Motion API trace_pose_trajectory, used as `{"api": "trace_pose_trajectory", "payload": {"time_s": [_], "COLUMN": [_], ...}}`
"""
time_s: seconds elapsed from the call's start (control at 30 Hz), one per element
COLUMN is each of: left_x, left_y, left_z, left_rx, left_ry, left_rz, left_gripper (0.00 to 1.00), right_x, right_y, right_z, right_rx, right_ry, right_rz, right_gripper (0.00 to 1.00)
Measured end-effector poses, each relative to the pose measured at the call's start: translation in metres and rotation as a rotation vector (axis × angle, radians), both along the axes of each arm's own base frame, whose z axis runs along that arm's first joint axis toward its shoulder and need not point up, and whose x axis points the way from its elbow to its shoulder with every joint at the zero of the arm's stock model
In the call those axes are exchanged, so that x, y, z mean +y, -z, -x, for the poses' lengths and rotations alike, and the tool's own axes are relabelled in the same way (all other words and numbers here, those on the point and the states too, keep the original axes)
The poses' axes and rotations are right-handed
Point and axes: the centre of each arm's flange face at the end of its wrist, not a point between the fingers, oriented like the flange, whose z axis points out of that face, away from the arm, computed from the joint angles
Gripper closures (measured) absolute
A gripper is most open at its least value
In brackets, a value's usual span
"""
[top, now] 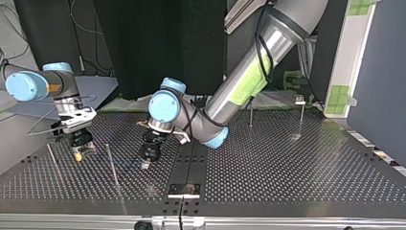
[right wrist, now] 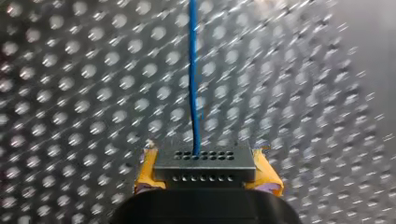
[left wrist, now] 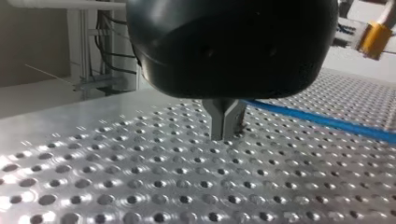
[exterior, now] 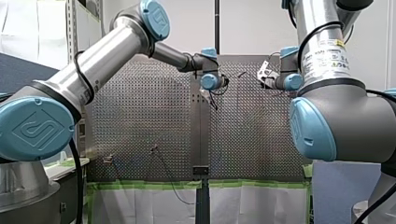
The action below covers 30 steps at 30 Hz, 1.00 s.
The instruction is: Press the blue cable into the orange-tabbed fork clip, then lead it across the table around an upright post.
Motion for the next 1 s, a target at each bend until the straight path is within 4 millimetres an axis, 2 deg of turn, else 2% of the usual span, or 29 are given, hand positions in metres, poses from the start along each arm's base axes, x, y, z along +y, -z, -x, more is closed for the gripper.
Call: {"api": "trace_pose_trajectory", "payload": {"time_s": [0.23,0.33,0.37,0.4,0.47,0.5,0.57,0.6,0.63,0.67,0.7,0.73,1.0], "left_x": [-0.001,-0.002,-0.003,-0.004,-0.005,-0.005,-0.006,-0.006,-0.006,-0.006,-0.005,-0.005,-0.002], "left_y": [0.007,0.019,0.026,0.031,0.042,0.045,0.05,0.051,0.052,0.053,0.053,0.054,0.056], "left_z": [-0.001,-0.002,-0.002,-0.002,-0.002,-0.002,-0.001,0.0,0.0,0.0,0.0,0.001,0.001], "left_rx": [0.006,0.02,0.029,0.037,0.052,0.057,0.068,0.072,0.075,0.078,0.08,0.083,0.101], "left_ry": [-0.003,-0.003,-0.004,-0.004,-0.006,-0.007,-0.009,-0.009,-0.009,-0.009,-0.01,-0.011,-0.034], "left_rz": [-0.011,-0.034,-0.049,-0.061,-0.084,-0.091,-0.103,-0.107,-0.11,-0.113,-0.115,-0.117,-0.126], "left_gripper": [1.0,1.0,0.95,0.95,0.78,0.78,0.49,0.49,0.4,0.07,0.07,0.0,0.0], "right_x": [-0.011,-0.014,-0.015,-0.016,-0.017,-0.018,-0.018,-0.018,-0.018,-0.018,-0.019,-0.019,-0.021], "right_y": [0.048,0.069,0.075,0.08,0.092,0.096,0.105,0.109,0.113,0.117,0.122,0.13,0.18], "right_z": [0.001,0.002,0.002,0.002,0.004,0.005,0.007,0.009,0.01,0.01,0.011,0.012,0.013], "right_rx": [0.011,0.024,0.029,0.033,0.043,0.047,0.056,0.06,0.065,0.069,0.073,0.079,0.121], "right_ry": [0.001,0.005,0.007,0.01,0.019,0.023,0.032,0.036,0.04,0.043,0.047,0.053,0.103], "right_rz": [-0.068,-0.096,-0.103,-0.11,-0.124,-0.129,-0.139,-0.142,-0.147,-0.152,-0.158,-0.166,-0.223], "right_gripper": [1.0,1.0,1.0,1.0,1.0,1.0,1.0,1.0,1.0,1.0,1.0,1.0,1.0]}}
